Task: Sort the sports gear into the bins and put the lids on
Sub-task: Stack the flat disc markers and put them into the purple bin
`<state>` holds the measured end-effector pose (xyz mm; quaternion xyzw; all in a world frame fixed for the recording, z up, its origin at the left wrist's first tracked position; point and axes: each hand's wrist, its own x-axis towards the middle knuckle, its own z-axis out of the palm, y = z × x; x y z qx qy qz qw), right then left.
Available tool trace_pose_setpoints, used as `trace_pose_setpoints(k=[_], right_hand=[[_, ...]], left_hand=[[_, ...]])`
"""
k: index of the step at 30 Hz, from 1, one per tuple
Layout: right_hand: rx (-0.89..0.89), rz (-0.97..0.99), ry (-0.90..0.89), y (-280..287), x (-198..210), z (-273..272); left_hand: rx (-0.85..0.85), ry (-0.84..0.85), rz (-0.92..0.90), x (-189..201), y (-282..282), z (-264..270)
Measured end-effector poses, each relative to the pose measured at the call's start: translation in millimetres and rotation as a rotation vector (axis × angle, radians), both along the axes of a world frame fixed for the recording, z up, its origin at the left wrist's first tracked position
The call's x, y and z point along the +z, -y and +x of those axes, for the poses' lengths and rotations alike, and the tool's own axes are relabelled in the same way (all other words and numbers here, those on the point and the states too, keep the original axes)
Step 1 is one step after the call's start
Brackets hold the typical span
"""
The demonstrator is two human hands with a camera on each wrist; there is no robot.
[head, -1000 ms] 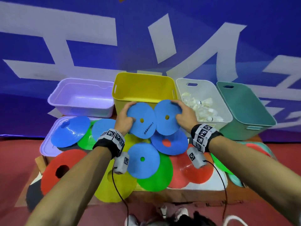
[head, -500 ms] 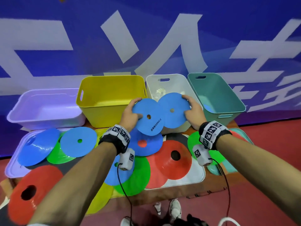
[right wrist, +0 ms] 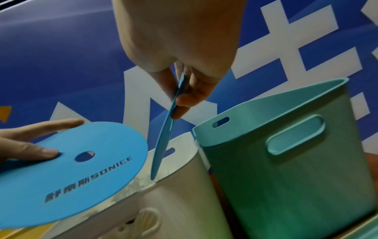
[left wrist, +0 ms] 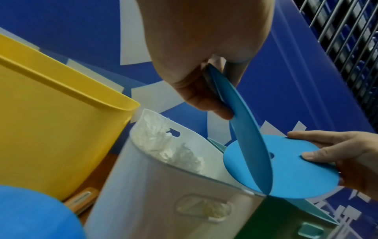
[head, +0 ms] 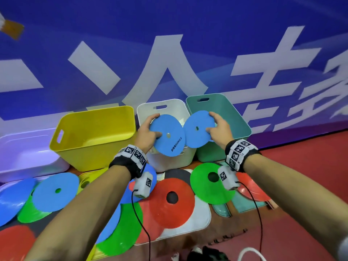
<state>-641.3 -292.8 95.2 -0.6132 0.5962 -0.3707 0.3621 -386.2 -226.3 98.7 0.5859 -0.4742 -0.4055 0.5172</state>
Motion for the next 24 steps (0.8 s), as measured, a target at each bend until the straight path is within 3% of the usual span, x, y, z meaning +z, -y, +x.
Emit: trace_pose_setpoints(k=[9,16,21,24], right_hand=[[-0.135,0.002,0.007,39,-7,-69],[-0.110,-0.001,-0.050,68,-9,-87],[0.077,0.112,-0.408,90,-13,-83],[0.120,0.175,-0.488,96,-17,-80]], left_hand=[[-0.059,0.060,0.040,-4,35,-62],[-0.021,0.105,0.105,-9,57,-72],[-0.006,0.098,0.136,-11,62,-73],[0.013,0.067,0.150,-10,65,-75]])
